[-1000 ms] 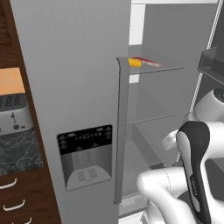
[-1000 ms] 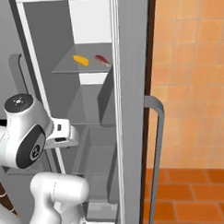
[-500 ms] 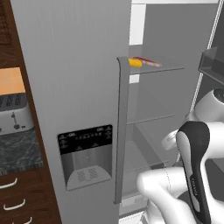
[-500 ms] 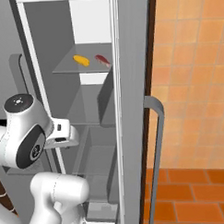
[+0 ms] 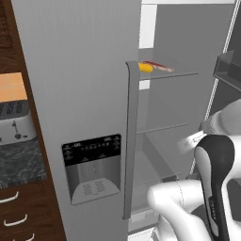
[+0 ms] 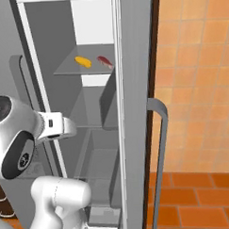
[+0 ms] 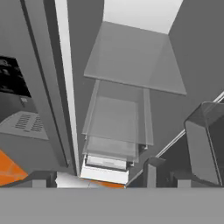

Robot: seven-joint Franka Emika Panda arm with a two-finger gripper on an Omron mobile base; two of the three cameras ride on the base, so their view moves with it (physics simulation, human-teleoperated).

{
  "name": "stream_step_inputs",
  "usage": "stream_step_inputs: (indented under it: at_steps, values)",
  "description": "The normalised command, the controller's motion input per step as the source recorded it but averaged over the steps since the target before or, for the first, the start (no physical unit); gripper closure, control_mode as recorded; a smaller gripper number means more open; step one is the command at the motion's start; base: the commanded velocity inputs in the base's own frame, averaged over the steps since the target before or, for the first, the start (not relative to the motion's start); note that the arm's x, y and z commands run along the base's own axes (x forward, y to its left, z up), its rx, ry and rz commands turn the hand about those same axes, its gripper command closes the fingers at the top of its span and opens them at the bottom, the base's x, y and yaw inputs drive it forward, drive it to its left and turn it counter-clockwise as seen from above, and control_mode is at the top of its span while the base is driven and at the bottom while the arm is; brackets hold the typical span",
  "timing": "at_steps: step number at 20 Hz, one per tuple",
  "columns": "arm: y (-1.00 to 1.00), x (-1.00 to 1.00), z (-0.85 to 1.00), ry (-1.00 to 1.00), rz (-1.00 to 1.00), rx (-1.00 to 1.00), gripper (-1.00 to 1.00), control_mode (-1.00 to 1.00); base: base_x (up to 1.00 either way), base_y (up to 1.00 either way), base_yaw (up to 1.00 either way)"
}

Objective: Place one corn and one steak in each tupperware on the nearby counter, to pack two identical lunches.

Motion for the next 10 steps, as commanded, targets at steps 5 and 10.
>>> stream_step_inputs:
  at_steps: [5,10]
  values:
    - [0.0,0.53,0.95,-0.21,0.0,0.0,-1.0,-1.0,0.0,0.0,0.0]
    - [-0.02,0.99,0.99,-0.09,0.0,0.02,-1.0,-1.0,0.0,0.0,0.0]
